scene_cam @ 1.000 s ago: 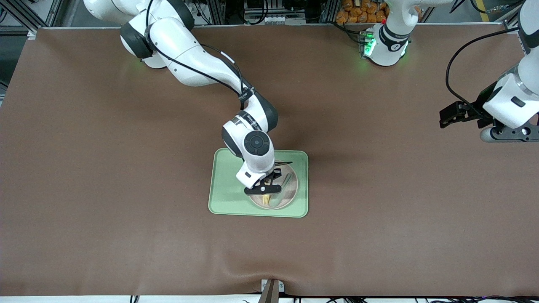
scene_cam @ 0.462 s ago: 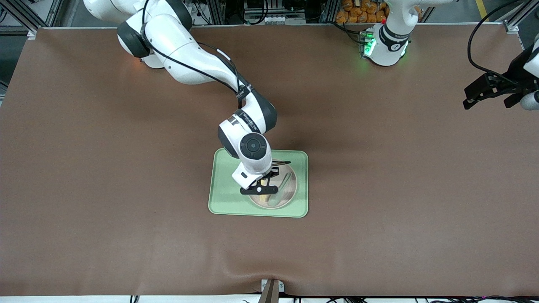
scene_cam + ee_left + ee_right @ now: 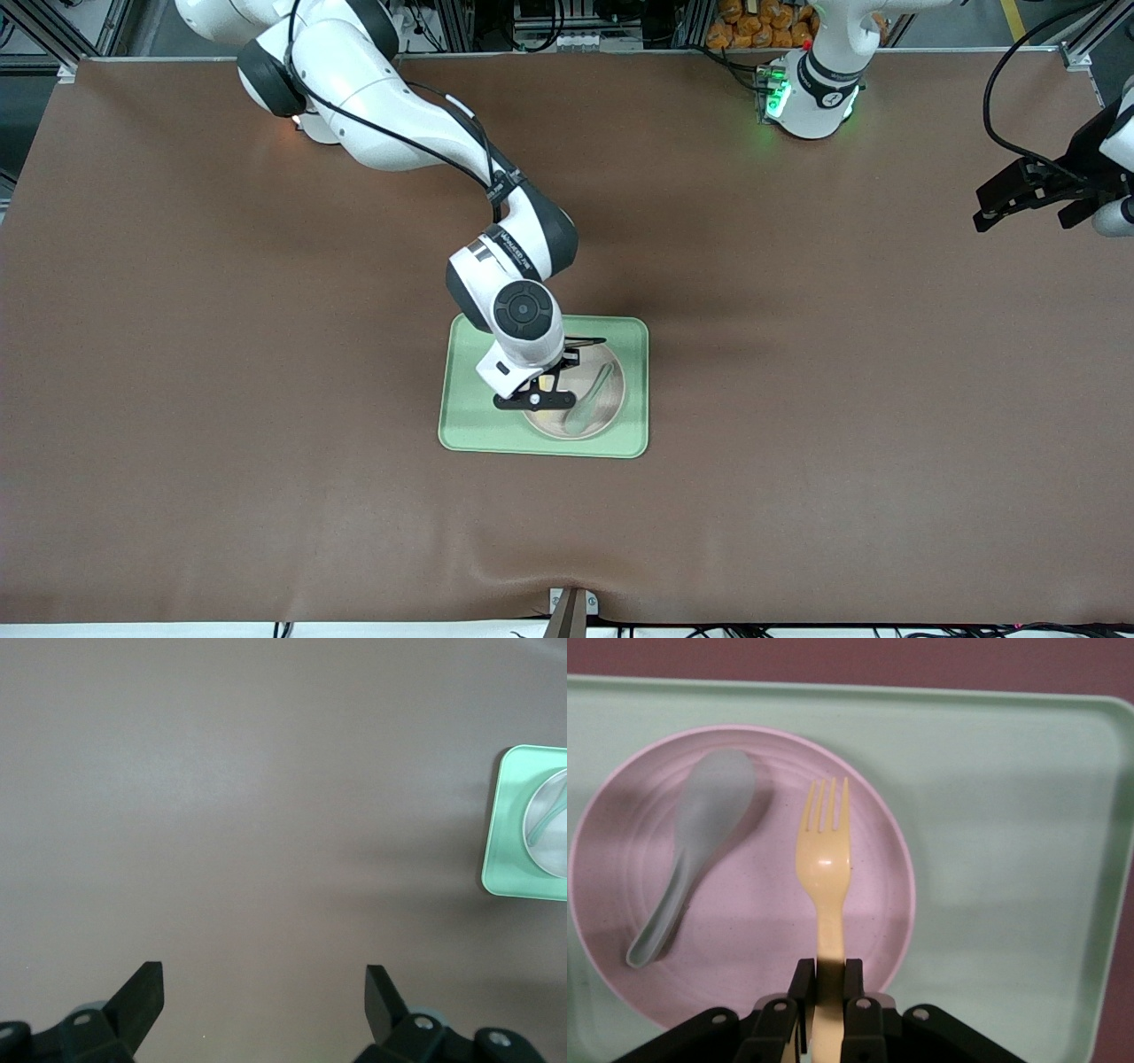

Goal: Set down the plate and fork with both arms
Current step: 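Lift the yellow fork with the right gripper and move it beside the plate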

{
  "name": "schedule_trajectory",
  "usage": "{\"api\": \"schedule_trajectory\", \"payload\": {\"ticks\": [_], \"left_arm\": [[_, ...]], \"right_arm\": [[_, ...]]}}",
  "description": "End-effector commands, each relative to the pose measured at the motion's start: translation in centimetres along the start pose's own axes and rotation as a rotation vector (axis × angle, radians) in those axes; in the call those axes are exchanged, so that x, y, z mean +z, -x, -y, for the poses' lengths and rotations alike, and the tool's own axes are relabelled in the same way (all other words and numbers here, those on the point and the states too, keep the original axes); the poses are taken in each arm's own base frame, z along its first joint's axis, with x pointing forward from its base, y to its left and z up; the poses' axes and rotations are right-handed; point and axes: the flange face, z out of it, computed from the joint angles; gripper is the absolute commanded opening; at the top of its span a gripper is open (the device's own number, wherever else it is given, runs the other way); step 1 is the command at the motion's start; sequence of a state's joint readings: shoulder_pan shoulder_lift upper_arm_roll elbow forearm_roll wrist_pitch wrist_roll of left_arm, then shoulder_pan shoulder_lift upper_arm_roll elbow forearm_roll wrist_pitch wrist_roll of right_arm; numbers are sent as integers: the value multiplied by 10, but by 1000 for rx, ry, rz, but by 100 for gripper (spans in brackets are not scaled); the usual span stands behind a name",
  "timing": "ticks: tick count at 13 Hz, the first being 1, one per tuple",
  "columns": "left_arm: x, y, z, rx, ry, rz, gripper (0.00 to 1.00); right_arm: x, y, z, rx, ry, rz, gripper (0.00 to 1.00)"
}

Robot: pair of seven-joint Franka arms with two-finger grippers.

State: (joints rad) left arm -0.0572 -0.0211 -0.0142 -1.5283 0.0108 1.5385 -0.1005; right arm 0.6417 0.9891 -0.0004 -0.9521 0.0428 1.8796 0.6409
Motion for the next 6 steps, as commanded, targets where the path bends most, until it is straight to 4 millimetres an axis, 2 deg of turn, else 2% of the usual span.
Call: {"api": "schedule_trajectory", "payload": {"ticks": [1, 4, 6], "left_arm": [[-4, 5, 0, 2, 12, -3, 100], [-4, 5, 4, 0, 12, -3, 100], [-4, 5, 0, 8, 13, -3, 100]], "right_arm": [[-24, -17, -32, 56, -22, 17, 0], [-21, -21, -46, 43, -12, 21, 2], [-8, -20, -64, 20, -15, 11, 2]]}}
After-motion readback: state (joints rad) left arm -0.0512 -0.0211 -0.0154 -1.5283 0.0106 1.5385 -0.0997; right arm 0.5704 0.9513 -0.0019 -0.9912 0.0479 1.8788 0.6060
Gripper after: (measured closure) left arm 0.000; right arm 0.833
